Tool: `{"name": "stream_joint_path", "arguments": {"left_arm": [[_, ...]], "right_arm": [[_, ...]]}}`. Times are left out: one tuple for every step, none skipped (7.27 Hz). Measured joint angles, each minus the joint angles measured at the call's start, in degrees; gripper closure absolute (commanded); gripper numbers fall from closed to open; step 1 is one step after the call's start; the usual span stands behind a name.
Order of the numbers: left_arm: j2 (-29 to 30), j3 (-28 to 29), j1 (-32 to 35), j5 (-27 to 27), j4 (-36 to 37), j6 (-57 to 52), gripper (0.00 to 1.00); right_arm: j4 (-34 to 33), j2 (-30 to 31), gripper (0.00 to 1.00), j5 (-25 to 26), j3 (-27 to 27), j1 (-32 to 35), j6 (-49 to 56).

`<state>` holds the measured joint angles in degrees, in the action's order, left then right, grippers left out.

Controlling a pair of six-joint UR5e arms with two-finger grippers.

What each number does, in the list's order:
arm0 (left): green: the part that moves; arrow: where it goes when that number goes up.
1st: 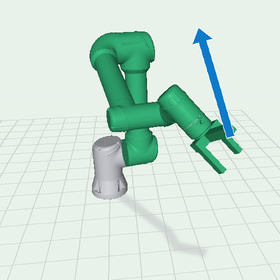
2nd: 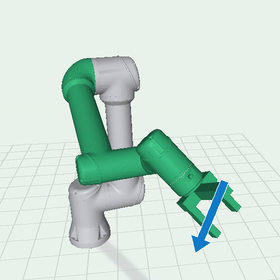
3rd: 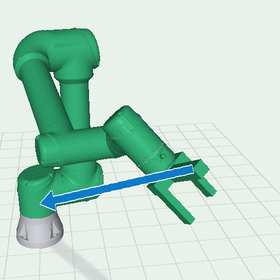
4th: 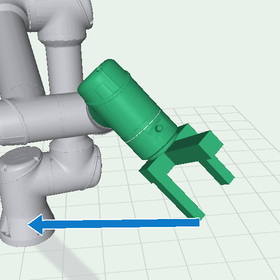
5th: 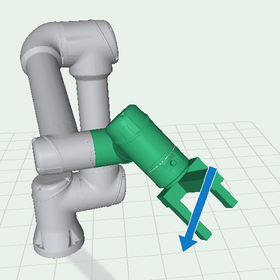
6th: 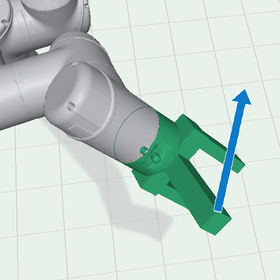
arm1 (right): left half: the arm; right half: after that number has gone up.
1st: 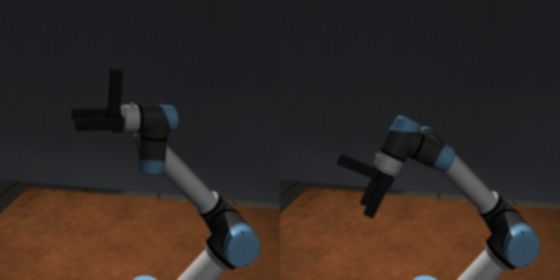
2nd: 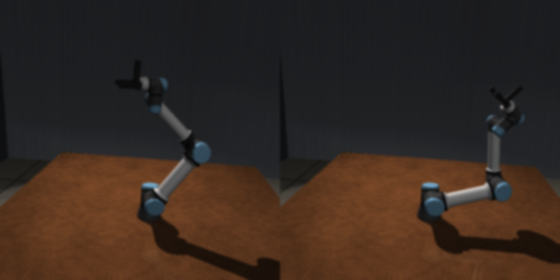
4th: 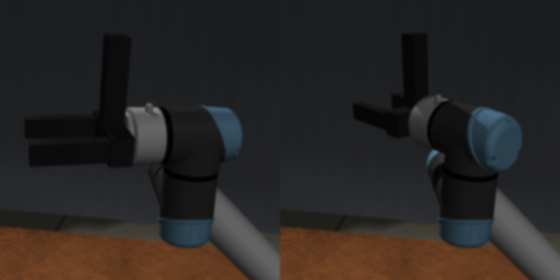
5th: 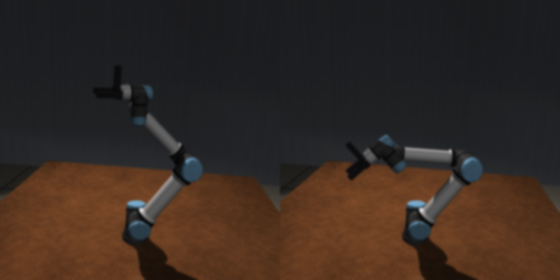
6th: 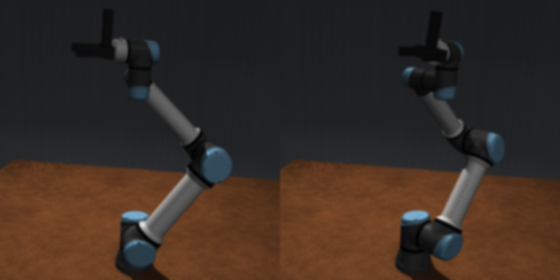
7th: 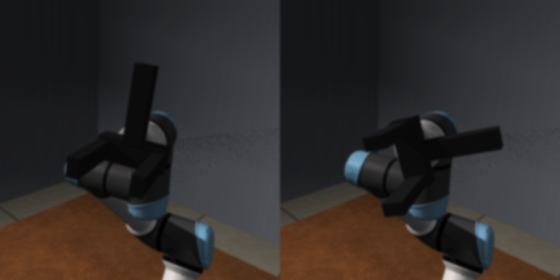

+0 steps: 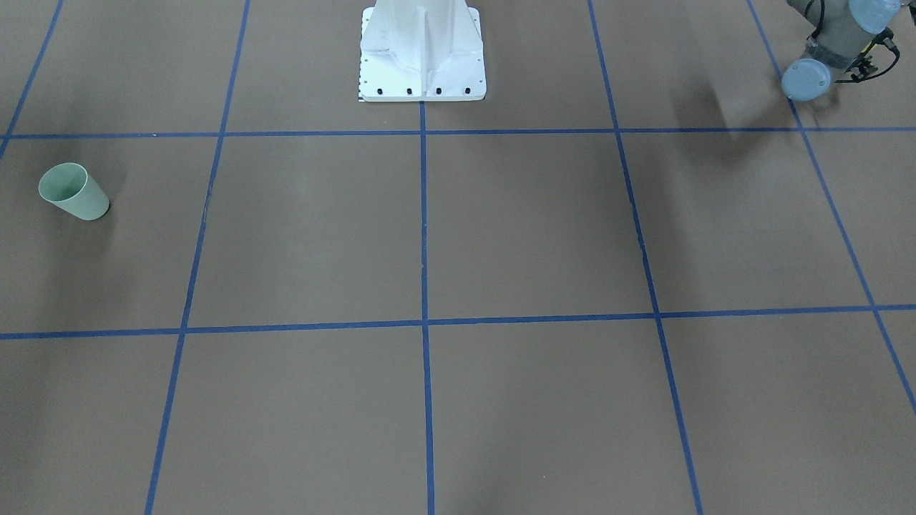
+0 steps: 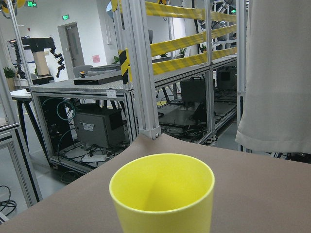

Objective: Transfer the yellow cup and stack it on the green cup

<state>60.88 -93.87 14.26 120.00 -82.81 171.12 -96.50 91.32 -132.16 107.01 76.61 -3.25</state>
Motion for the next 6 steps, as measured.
{"name": "stream_joint_path", "arguments": {"left_arm": [[-0.03,0.79,-0.31,0.16,-0.23,0.4,0.02],[-0.04,1.8,-0.48,0.19,-0.65,0.67,0.02],[-0.05,2.68,-0.66,0.17,-1.32,1.24,0.02],[-0.05,3.42,-1.0,0.16,-2.15,2.05,0.02],[-0.06,4.07,-1.46,0.15,-2.68,2.66,0.02],[-0.06,4.72,-1.82,0.15,-3.09,3.24,0.07]], "right_arm": [[0.0,-0.07,0.0,0.02,0.02,-0.06,0.0],[0.0,-0.08,0.0,0.0,0.03,-0.14,0.0],[0.0,-0.12,0.0,0.0,0.03,-0.21,0.0],[0.0,-0.15,0.0,0.03,0.03,-0.3,0.0],[0.0,-0.16,0.0,0.04,0.03,-0.35,0.0],[0.0,-0.16,0.0,0.01,0.01,-0.38,0.0]]}}
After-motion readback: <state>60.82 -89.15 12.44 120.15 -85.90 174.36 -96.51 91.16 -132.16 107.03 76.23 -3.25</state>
